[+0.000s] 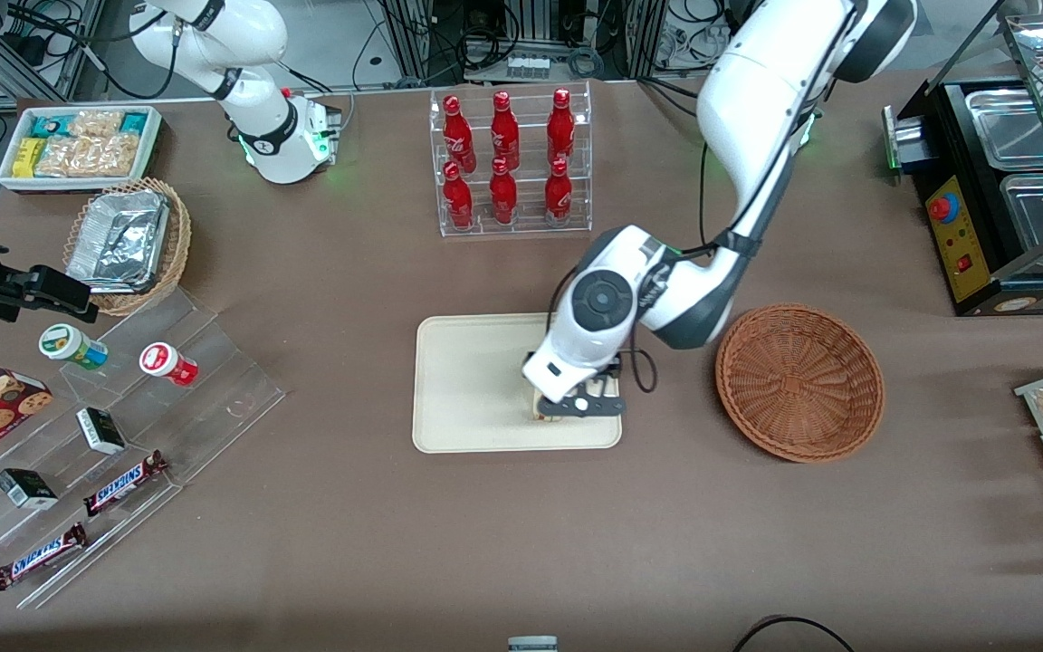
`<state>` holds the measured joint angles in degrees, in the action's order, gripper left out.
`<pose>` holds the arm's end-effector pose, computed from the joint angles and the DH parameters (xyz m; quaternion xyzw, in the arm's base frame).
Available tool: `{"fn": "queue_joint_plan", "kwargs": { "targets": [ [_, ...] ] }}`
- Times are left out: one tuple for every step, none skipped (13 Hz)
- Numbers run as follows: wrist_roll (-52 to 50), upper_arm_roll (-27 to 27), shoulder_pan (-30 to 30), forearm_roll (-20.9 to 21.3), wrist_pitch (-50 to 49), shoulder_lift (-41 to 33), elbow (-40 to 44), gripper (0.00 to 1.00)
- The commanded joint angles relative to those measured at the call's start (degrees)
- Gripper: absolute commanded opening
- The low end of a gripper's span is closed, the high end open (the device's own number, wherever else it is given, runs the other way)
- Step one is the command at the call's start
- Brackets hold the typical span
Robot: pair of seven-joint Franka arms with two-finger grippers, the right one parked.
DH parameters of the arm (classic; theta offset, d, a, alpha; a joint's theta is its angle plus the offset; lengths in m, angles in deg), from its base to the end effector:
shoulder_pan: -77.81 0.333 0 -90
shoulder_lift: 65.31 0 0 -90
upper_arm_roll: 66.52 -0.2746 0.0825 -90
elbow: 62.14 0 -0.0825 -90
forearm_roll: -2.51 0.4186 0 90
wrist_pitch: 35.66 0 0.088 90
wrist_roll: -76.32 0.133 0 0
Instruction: Place sandwich from basket to tray
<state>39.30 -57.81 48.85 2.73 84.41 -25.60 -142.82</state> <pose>0.5865 -0.4341 0.2221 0.9988 0.0107 -0.0276 0.0377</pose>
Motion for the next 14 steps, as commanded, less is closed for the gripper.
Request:
{"fn": "queue_joint_plan", "kwargs": {
  "targets": [
    [3.1, 0.3, 2.9, -0.8, -2.8, -3.0, -0.3, 1.00],
    [3.2, 0.3, 4.2, -1.8, -3.5, -3.9, -0.3, 1.00],
    [3.2, 0.3, 5.2, -2.7, -3.8, -5.0, -0.3, 1.00],
    [3.2, 0.3, 6.5, -2.7, -4.7, -5.9, -0.4, 1.00],
    [3.4, 0.3, 8.6, -2.6, -6.6, -6.7, -0.4, 1.00],
    [3.6, 0.3, 10.1, -2.6, -7.8, -7.9, -0.4, 1.00],
    [3.6, 0.3, 11.5, -2.6, -8.4, -9.0, -0.4, 1.00],
    [3.5, 0.3, 13.0, -2.7, -8.6, -9.7, -0.4, 1.00],
    [3.5, 0.3, 14.1, -2.4, -9.3, -10.5, -0.4, 1.00],
    [3.8, 0.3, 15.5, -1.9, -10.3, -11.1, -0.5, 1.00],
    [5.1, 0.2, 16.7, -1.8, -11.0, -12.0, -0.5, 1.00],
    [8.9, 0.2, 18.7, -1.8, -11.9, -12.8, -0.5, 1.00],
    [12.4, 0.2, 20.6, -1.8, -13.5, -13.9, -0.5, 1.00],
    [15.7, 0.2, 23.1, -1.8, -15.8, -14.9, -0.4, 1.00]
  ]
}}
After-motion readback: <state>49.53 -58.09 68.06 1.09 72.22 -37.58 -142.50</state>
